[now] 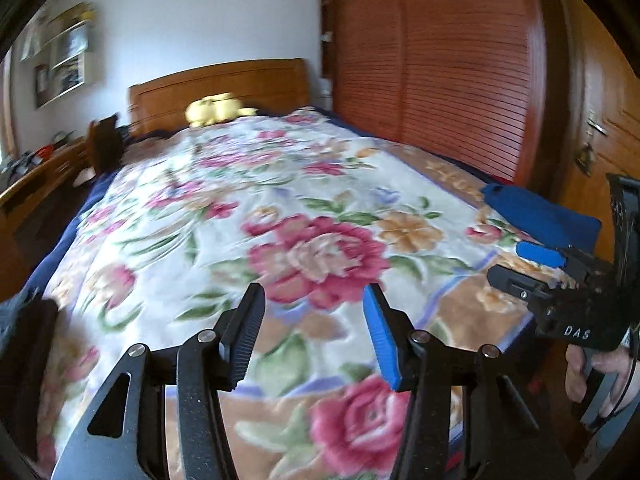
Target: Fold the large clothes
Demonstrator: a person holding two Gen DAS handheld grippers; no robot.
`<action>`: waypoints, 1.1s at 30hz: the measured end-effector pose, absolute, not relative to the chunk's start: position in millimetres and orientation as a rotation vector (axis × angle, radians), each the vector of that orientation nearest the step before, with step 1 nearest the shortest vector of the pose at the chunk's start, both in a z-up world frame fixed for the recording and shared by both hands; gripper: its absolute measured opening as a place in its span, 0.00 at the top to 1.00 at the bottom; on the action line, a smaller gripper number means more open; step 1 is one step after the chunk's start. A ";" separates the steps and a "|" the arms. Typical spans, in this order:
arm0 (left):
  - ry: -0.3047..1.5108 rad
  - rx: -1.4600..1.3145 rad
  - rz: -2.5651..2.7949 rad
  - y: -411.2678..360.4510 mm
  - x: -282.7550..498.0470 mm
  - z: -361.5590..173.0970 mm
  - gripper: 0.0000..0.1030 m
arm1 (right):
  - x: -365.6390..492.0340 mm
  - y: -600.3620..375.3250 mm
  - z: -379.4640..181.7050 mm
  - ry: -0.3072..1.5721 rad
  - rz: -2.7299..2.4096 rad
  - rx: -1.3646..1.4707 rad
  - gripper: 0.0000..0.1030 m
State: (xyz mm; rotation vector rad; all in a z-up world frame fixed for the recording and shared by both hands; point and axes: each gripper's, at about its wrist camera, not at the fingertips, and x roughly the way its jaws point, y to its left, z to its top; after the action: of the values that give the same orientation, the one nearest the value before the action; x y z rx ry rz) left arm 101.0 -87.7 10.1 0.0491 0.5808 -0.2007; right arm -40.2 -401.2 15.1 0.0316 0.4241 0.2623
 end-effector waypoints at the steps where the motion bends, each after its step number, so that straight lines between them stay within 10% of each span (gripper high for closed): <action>1: 0.582 0.037 -0.188 -80.1 97.7 9.5 0.49 | -41.2 -396.3 14.8 0.423 0.270 0.027 0.22; 33: 0.482 -0.032 -0.012 -6.8 25.0 20.1 0.46 | -72.4 -351.9 16.9 0.303 0.330 -0.036 0.22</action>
State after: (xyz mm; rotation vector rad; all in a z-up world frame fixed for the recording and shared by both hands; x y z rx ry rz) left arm 25.0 -6.8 20.1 -0.0317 0.4821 -0.0122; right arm -72.4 -351.9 16.9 -0.0363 0.3033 0.3295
